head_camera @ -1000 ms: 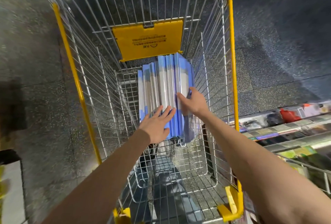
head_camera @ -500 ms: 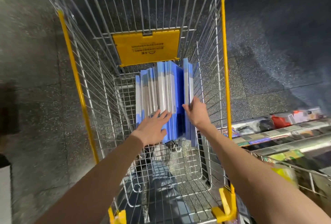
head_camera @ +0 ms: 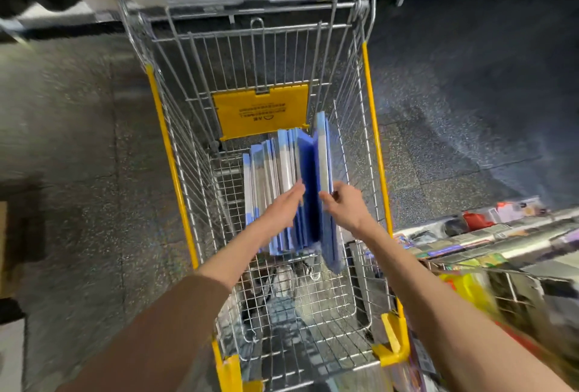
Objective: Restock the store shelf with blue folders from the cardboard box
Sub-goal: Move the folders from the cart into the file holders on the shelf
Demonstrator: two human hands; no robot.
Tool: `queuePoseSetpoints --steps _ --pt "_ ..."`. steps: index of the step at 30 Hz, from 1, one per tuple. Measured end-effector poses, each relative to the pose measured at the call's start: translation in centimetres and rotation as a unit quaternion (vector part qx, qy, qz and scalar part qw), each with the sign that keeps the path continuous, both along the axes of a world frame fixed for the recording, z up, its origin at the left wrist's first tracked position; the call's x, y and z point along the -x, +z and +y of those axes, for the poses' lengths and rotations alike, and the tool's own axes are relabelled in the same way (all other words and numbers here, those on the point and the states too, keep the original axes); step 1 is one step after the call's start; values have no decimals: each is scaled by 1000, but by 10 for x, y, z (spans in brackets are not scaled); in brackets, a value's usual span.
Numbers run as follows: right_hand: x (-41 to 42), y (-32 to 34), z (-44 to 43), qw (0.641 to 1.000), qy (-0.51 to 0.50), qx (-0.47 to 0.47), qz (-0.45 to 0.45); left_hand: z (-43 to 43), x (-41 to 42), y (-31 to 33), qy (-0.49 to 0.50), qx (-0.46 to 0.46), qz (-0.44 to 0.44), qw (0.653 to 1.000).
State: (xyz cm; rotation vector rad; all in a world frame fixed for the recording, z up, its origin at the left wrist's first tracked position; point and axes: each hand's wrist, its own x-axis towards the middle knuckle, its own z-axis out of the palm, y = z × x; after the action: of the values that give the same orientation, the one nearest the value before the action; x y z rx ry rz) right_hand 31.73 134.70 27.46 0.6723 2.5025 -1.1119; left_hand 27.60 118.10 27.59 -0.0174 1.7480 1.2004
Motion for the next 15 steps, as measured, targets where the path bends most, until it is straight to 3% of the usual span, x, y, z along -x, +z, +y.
queuePoseSetpoints --steps 3,7,11,15 --pt "-8 28 -16 999 30 23 33 6 -8 24 67 -41 -61 995" --pt "-23 58 -43 988 46 140 34 -12 -20 41 121 -84 -56 988" --pt "-32 88 -71 957 -25 290 2 -44 -19 45 122 -100 -24 987" --pt "-27 110 -94 944 -92 317 -15 -63 -13 55 119 -75 35 989"
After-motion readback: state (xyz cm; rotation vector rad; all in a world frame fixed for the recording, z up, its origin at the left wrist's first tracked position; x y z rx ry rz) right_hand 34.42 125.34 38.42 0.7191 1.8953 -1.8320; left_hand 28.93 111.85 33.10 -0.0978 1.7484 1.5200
